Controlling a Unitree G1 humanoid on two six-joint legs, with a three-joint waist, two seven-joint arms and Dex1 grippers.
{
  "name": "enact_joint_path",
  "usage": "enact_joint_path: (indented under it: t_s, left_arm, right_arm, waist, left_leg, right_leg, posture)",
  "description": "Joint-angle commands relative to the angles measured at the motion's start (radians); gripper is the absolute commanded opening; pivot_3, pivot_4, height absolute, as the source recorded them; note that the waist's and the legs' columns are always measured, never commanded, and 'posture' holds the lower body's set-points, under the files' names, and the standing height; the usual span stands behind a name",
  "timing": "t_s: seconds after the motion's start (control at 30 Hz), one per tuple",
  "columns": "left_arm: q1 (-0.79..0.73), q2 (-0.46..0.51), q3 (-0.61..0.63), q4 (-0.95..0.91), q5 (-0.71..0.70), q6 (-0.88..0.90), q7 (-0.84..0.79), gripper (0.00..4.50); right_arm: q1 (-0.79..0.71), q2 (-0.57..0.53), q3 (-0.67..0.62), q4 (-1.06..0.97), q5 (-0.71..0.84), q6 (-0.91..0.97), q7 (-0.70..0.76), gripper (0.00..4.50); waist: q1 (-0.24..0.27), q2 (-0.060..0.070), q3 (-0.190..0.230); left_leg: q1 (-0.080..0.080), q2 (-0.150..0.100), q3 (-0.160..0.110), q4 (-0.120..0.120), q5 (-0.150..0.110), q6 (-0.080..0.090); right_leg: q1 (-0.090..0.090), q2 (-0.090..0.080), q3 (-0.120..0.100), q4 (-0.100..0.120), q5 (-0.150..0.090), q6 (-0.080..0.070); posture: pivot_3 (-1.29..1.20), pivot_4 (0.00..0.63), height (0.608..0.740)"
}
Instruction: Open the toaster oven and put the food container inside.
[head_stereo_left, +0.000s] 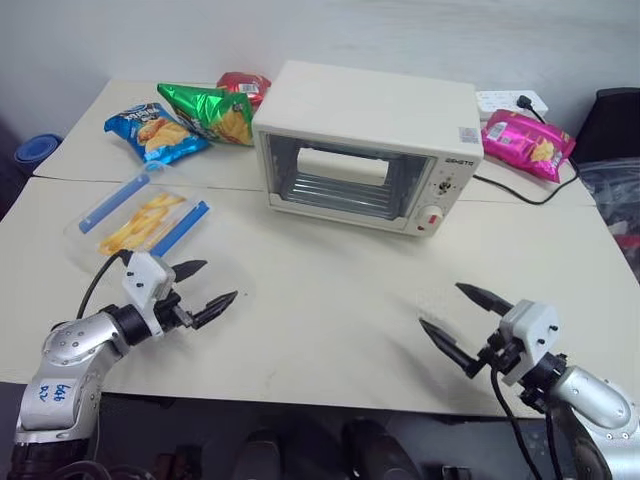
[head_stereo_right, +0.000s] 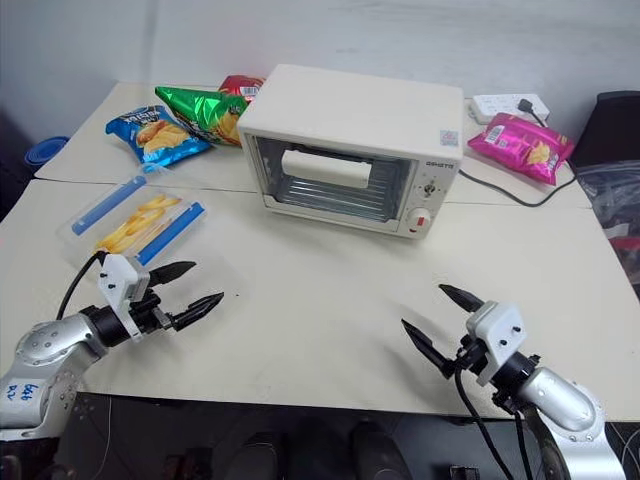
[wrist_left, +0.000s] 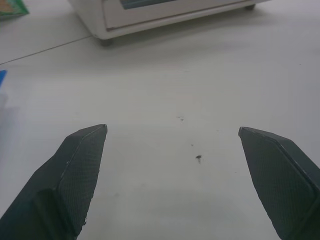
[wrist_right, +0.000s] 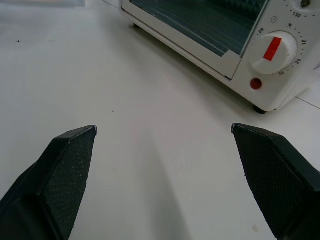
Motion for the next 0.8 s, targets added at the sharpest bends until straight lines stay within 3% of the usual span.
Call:
enact_joint_path:
  t_s: [0.03, 0.1, 0.2, 0.33, 0.5, 0.63, 0.8]
  left_arm:
    - [0.011, 0.021, 0.033, -0.020, -0.052, 0.027, -0.035, 4.47]
    - [-0.012, 0.026, 0.089, -0.019, -0.203, 0.132, -0.079, 4.47]
    - [-0.062, 0.064, 0.121, -0.003, -0.292, 0.193, -0.141, 4.47]
    - [-0.153, 0.135, 0.139, 0.073, -0.333, 0.235, -0.219, 4.47]
    - [-0.222, 0.133, 0.159, 0.137, -0.339, 0.226, -0.225, 4.47]
    - [-0.217, 0.124, 0.166, 0.163, -0.325, 0.201, -0.236, 4.47]
    - [-0.217, 0.112, 0.160, 0.201, -0.300, 0.161, -0.238, 4.47]
  right_arm:
    - [-0.111, 0.015, 0.025, 0.005, 0.043, 0.055, -0.021, 4.50]
    - [-0.237, 0.026, 0.052, 0.003, 0.088, 0.170, -0.069, 4.50]
    - [-0.399, 0.030, 0.080, 0.009, 0.110, 0.338, -0.148, 4.50]
    - [-0.644, 0.075, 0.116, 0.071, 0.152, 0.496, -0.214, 4.50]
    - [-0.852, 0.131, 0.158, 0.195, 0.132, 0.563, -0.248, 4.50]
    - [-0.924, 0.177, 0.168, 0.213, 0.152, 0.597, -0.259, 4.50]
    - [-0.919, 0.156, 0.225, 0.146, 0.179, 0.605, -0.153, 4.50]
  waist:
    - [-0.002, 0.000, 0.000]
    - [-0.011, -0.001, 0.001]
    - [-0.007, -0.001, 0.002]
    - [-0.005, 0.001, 0.003]
    - [-0.005, 0.001, 0.003]
    - [-0.011, 0.001, 0.002]
    - [-0.027, 0.001, 0.002]
  left_leg:
    - [0.000, 0.000, 0.000, 0.000, 0.000, 0.000]
    - [-0.001, 0.001, 0.002, 0.000, 0.000, 0.000]
    - [-0.001, 0.001, 0.000, 0.002, 0.001, -0.002]
    - [-0.002, 0.000, -0.004, 0.000, 0.004, -0.005]
    - [-0.003, 0.000, -0.003, -0.001, 0.004, -0.005]
    - [-0.006, 0.000, 0.003, 0.000, 0.005, -0.007]
    - [-0.017, -0.001, 0.004, 0.004, 0.005, -0.008]
  right_leg:
    - [0.000, 0.000, 0.000, 0.000, 0.000, 0.000]
    - [-0.002, 0.001, 0.001, 0.002, 0.000, 0.000]
    - [-0.004, 0.001, 0.000, 0.007, 0.000, -0.001]
    - [-0.006, 0.001, -0.003, 0.009, 0.000, -0.002]
    - [-0.009, -0.009, -0.017, 0.008, 0.000, -0.003]
    - [-0.018, -0.019, -0.037, 0.012, 0.001, -0.005]
    - [-0.031, -0.029, -0.058, 0.016, 0.002, -0.008]
  posture:
    - [0.00, 0.150, 0.740]
    - [0.00, 0.150, 0.740]
    - [0.00, 0.150, 0.740]
    - [0.00, 0.150, 0.740]
    - [0.00, 0.150, 0.740]
    - [0.00, 0.150, 0.740]
    - [0.00, 0.150, 0.740]
